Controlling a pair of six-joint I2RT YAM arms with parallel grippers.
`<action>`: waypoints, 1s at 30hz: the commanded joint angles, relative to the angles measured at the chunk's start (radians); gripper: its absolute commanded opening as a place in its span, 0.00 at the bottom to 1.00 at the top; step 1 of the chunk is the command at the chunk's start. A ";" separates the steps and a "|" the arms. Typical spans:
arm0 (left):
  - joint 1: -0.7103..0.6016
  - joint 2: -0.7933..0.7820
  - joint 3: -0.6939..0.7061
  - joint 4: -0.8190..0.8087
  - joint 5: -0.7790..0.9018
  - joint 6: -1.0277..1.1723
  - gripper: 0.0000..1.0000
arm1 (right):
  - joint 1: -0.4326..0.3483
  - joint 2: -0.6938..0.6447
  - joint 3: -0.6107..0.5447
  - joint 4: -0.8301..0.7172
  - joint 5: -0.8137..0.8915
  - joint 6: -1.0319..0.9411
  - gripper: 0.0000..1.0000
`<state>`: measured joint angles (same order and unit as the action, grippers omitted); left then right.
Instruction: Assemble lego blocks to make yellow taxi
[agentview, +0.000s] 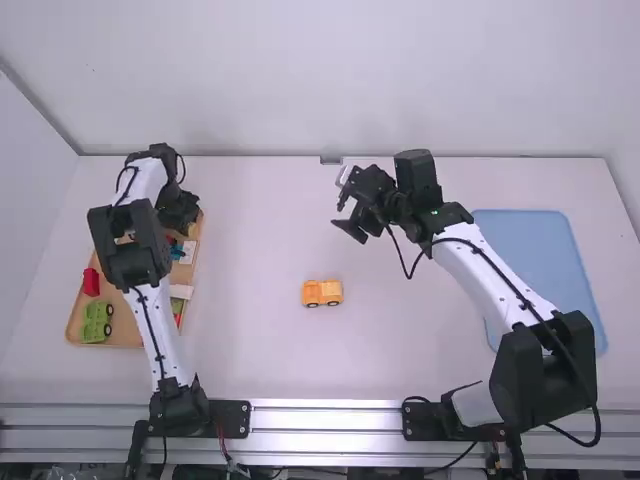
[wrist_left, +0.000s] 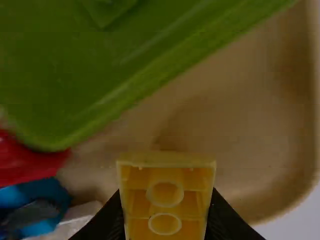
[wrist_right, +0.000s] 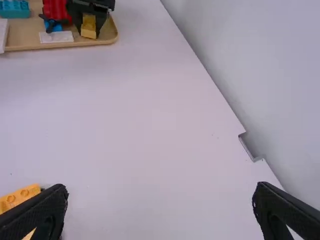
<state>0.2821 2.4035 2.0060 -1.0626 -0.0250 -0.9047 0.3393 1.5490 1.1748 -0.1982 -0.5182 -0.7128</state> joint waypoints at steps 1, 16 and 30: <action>-0.027 -0.148 -0.004 -0.014 -0.092 0.090 0.20 | 0.000 0.010 0.008 0.023 -0.014 0.036 0.99; -0.349 -0.758 -0.740 0.691 0.193 0.643 0.11 | -0.105 0.148 0.008 0.222 -0.441 0.190 0.99; -0.504 -0.973 -1.300 1.513 0.986 0.973 0.08 | -0.105 0.193 0.008 0.149 -0.907 0.104 0.99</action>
<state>-0.2070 1.4498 0.7555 0.3912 0.7464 0.0174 0.2245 1.7332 1.1748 -0.0219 -1.2530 -0.5579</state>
